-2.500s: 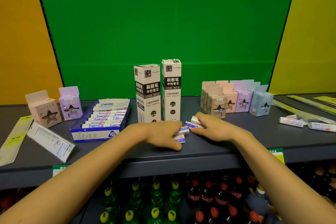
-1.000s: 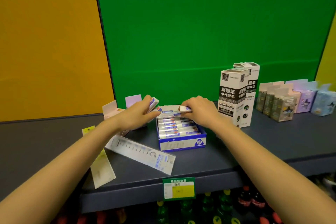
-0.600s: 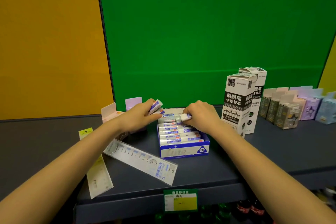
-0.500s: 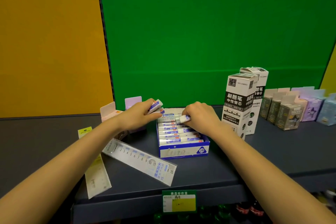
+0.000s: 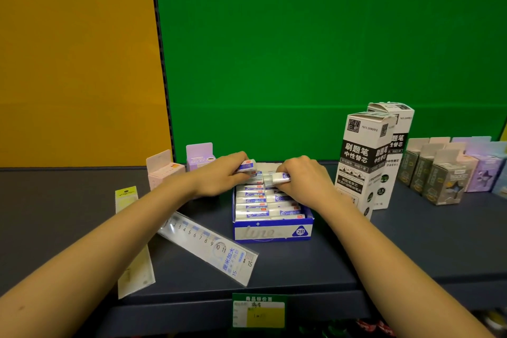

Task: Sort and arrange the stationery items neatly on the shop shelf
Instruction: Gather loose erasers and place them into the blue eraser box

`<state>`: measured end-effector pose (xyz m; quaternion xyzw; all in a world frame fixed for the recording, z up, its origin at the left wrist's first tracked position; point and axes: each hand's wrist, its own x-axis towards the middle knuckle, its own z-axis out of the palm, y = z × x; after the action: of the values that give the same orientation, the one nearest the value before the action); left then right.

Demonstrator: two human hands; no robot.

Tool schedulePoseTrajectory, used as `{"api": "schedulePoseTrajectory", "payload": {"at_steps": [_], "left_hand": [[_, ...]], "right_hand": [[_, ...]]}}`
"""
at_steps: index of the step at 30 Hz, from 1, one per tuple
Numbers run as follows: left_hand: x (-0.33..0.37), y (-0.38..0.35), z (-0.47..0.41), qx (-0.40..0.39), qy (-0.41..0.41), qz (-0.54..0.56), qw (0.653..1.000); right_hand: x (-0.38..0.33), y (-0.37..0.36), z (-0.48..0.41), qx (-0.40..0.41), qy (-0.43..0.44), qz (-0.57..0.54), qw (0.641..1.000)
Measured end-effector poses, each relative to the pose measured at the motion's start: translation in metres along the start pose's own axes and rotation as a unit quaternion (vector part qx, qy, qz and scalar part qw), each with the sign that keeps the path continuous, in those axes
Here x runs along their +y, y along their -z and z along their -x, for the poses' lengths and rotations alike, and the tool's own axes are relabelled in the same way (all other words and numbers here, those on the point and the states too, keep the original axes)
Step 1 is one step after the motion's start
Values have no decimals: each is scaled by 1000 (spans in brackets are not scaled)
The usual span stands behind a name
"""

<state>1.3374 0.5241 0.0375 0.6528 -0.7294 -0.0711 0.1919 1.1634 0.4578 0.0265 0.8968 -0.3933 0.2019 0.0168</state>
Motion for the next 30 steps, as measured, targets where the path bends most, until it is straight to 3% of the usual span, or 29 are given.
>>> {"api": "schedulePoseTrajectory", "payload": {"at_steps": [7,22,30], "left_hand": [[0,-4,-11,4,-45,-94,995],[-1,-10,-9,19,-73,-83,994],[7,-11,-11,51,-52,-137,988]], "right_hand": [[1,1,0,-1,-5,-15,1000],[1,0,0,7,-10,-22,1000],[2,-1,1,12,-12,-21,1000]]}}
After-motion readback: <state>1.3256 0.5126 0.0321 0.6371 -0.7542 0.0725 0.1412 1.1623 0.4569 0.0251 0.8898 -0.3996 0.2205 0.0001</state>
